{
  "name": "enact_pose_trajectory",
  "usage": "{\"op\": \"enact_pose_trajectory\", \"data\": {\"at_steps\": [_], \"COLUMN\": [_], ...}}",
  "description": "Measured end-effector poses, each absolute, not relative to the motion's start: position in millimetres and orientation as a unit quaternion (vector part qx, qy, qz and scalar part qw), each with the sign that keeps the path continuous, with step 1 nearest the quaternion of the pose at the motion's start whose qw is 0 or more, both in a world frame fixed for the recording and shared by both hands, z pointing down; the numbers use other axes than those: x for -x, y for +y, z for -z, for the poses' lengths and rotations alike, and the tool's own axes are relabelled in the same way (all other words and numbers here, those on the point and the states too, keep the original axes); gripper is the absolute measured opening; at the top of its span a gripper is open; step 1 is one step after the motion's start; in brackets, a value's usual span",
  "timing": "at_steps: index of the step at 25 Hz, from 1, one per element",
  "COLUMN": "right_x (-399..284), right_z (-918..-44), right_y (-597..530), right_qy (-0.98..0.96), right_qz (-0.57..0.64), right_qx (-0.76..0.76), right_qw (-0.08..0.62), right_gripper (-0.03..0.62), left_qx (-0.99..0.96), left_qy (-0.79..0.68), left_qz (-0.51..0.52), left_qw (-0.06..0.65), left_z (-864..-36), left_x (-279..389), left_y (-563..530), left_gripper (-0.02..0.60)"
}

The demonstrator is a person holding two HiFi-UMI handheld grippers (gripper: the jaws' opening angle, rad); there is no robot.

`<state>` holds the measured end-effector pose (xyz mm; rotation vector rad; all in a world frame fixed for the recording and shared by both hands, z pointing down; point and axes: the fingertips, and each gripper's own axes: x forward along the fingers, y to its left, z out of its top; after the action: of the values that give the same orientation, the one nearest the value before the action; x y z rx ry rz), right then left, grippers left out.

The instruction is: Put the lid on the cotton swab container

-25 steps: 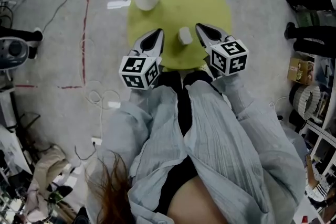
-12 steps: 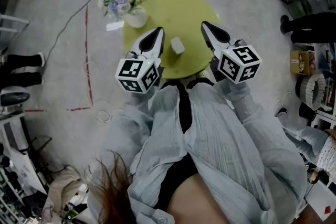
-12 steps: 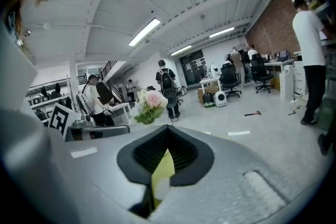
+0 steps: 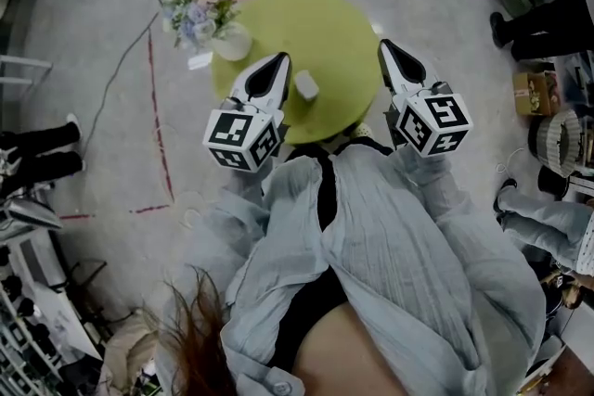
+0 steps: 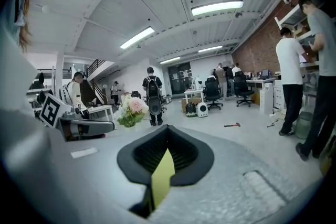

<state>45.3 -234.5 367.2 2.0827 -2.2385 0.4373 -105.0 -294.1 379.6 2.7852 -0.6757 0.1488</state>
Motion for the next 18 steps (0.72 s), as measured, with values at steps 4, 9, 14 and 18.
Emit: {"op": "enact_pose_trajectory", "data": {"at_steps": [4,9,14,18], "right_x": [-39.4,-31.2,-24.7,-16.1], "right_z": [-374.4,-382.5,-382.8,-385.9], "right_y": [-227.4,-226.0,-225.5,-224.0], "right_qy": [-0.728,-0.731,-0.733,-0.737], "right_qz": [-0.162,-0.166,-0.165,-0.163], "right_qx": [-0.666,-0.661,-0.660,-0.655], "right_qw": [0.020,0.032,0.032,0.041], "right_gripper": [0.002,0.002,0.002,0.002], "left_qx": [-0.964,-0.965,-0.967,-0.965], "left_qy": [-0.220,-0.214,-0.210,-0.217], "left_qz": [-0.058,-0.068,-0.071,-0.071], "left_qw": [0.138,0.134,0.128,0.127], "left_z": [-380.2,-383.0,-382.5,-384.0], "left_x": [100.4,100.7,102.8,109.2], "left_y": [-289.4,-285.7,-281.0,-281.0], "left_gripper": [0.015,0.015,0.015,0.015]}}
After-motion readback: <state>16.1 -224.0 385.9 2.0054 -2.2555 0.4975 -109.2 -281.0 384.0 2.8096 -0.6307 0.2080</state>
